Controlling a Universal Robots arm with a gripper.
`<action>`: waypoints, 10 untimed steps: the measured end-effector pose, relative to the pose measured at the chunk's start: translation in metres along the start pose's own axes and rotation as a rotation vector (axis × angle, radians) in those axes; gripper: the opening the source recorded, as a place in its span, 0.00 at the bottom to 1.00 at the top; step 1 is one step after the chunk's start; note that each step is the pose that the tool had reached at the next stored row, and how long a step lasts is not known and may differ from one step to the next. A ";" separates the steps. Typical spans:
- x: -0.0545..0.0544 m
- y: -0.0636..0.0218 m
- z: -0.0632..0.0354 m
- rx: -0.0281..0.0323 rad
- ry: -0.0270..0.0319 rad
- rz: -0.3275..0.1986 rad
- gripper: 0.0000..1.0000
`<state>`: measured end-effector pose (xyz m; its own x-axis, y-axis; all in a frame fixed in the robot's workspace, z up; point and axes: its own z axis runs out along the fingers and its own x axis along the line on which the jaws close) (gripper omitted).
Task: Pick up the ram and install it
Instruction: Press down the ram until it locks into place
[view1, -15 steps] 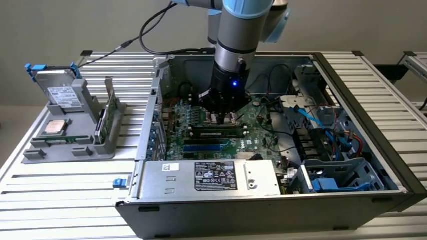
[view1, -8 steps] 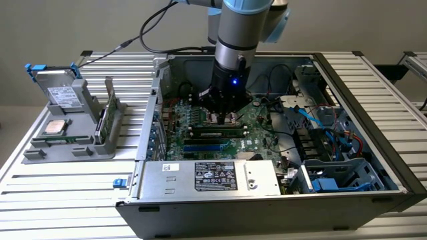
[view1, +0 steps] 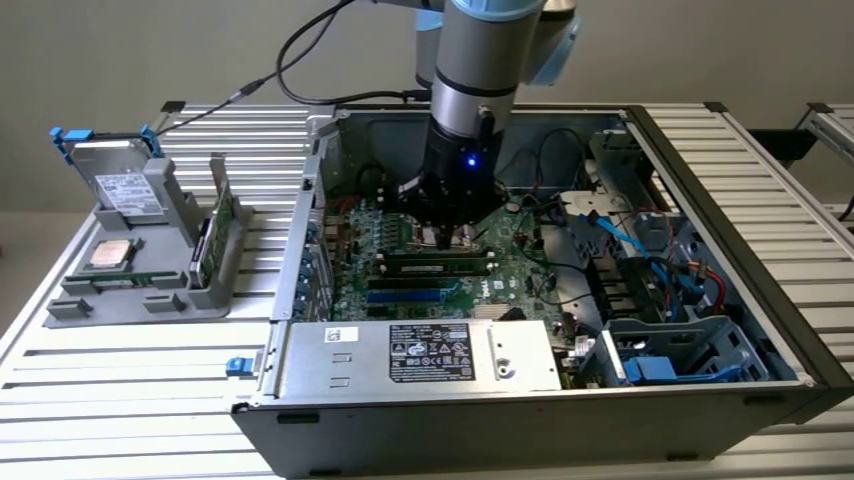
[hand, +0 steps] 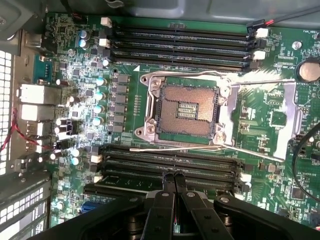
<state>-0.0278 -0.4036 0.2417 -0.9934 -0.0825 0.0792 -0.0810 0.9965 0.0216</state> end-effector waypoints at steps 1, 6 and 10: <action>0.000 -0.0013 -0.0004 0.0002 -0.0012 0.000 0.10; 0.001 -0.0062 -0.0009 0.0004 -0.0043 0.000 0.10; 0.002 -0.0089 -0.0009 0.0003 -0.0046 0.002 0.10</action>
<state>-0.0289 -0.4126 0.2425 -0.9939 -0.0808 0.0746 -0.0795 0.9966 0.0212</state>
